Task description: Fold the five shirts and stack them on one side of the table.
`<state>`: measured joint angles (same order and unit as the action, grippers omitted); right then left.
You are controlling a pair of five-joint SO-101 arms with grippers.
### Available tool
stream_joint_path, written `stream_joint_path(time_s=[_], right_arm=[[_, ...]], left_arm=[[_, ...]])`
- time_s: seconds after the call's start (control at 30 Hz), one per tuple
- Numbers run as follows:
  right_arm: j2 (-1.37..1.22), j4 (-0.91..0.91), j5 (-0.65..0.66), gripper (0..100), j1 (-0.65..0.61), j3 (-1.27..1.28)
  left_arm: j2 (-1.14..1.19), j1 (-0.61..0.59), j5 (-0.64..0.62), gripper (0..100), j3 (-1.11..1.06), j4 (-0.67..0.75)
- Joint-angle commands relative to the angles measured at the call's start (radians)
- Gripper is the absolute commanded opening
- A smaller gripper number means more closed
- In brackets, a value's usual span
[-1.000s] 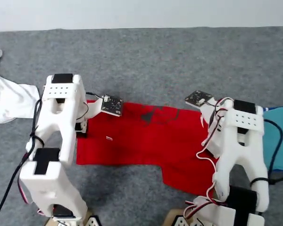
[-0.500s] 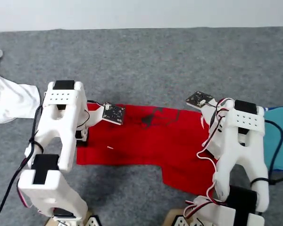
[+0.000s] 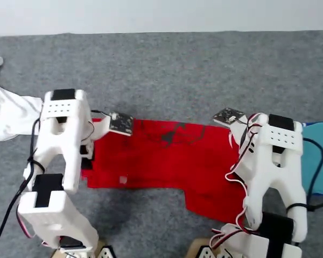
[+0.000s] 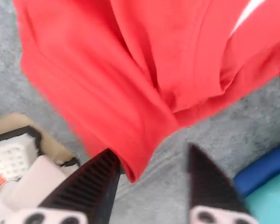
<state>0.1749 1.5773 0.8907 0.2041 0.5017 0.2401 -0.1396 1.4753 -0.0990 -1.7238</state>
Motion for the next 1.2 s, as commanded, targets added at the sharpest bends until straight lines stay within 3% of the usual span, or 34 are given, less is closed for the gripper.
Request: stream_joint_path(time_s=[0.0,0.2,0.4,0.57,0.73,0.87,1.0,1.17], right_arm=[[0.061,0.071,-0.028,33.3,0.007,-0.080],[0.059,0.157,-0.029,33.3,0.015,-0.236],[0.047,0.162,-0.032,33.3,0.008,-0.436],[0.047,0.159,-0.034,33.3,-0.007,-0.471],[0.005,0.021,-0.196,32.8,-0.012,-0.451],[-0.127,-0.108,-0.347,20.6,-0.073,-0.431],[-0.245,-0.189,-0.407,6.1,-0.156,-0.433],[-0.352,-0.246,-0.408,4.2,-0.211,-0.433]], left_arm=[[-0.011,-0.014,-0.012,14,0.051,-0.028],[-0.011,-0.015,-0.015,13,0.058,-0.028],[-0.008,-0.009,-0.137,9,0.117,0.014],[-0.005,-0.006,-0.140,6,0.117,0.015],[-0.002,-0.005,-0.141,5,0.116,0.015],[-0.002,0.006,-0.199,5,0.116,0.031],[-0.002,0.008,-0.273,5,0.116,0.068],[-0.002,0.003,-0.275,5,0.116,0.071]])
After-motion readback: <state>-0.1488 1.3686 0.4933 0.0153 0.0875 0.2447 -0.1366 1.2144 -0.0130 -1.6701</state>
